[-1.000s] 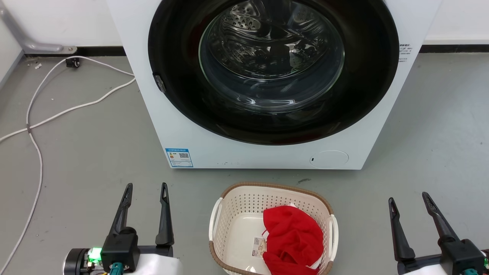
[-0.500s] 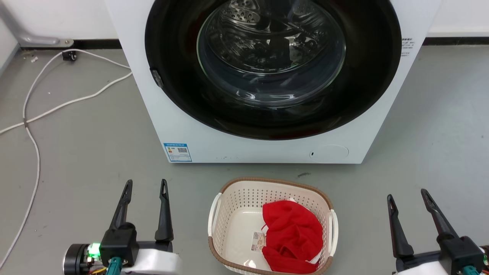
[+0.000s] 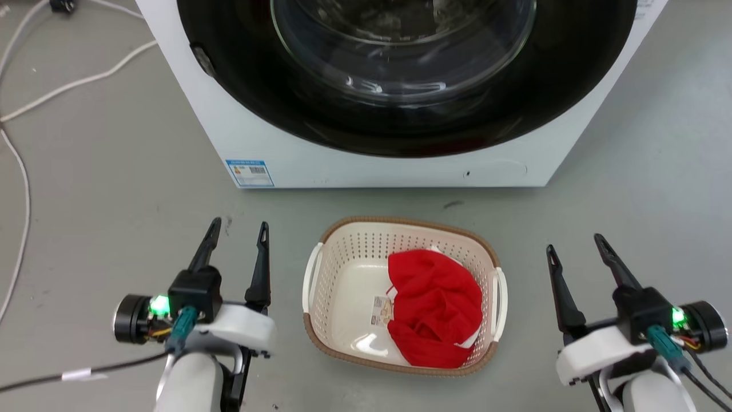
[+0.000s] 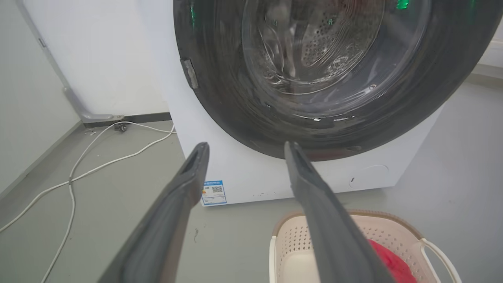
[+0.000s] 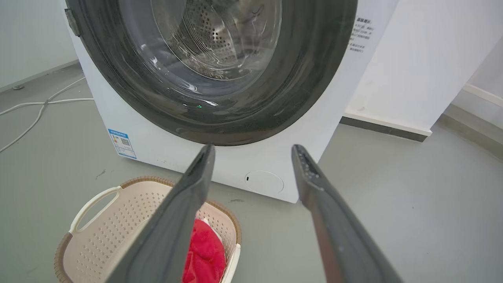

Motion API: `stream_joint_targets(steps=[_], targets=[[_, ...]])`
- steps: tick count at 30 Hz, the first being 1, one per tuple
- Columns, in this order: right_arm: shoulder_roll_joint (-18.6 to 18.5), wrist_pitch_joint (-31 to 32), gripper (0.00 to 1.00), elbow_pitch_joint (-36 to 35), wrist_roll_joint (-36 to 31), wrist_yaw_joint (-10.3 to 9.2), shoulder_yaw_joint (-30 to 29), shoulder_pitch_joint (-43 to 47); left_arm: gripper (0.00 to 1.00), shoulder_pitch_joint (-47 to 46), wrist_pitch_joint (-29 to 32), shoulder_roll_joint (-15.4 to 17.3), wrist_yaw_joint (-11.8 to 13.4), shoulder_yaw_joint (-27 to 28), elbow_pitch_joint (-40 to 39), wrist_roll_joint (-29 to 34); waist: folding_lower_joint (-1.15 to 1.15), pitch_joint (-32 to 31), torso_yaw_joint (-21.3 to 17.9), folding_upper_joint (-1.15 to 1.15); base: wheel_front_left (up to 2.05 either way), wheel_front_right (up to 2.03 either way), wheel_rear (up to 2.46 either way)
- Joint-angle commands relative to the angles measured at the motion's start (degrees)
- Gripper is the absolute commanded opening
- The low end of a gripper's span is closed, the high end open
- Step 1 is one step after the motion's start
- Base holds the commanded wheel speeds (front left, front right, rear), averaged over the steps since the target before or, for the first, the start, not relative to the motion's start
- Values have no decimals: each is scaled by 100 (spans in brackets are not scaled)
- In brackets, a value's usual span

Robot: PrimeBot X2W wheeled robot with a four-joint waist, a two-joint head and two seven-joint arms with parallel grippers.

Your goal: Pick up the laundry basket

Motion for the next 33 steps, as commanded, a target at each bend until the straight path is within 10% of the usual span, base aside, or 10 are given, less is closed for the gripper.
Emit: stream_joint_targets(steps=[1, 33], targets=[[3, -12, 100, 180, -77, -4, 18, -237, 100, -248, -16, 44, -53, -28, 141, 22, 0, 242, -46, 0, 0, 0, 0], [3, -12, 100, 5155, -104, -4, 1026, -3509, 100, -3770, 0, 429, -510, -993, 5036, 193, 0, 2264, -522, 0, 0, 0, 0]])
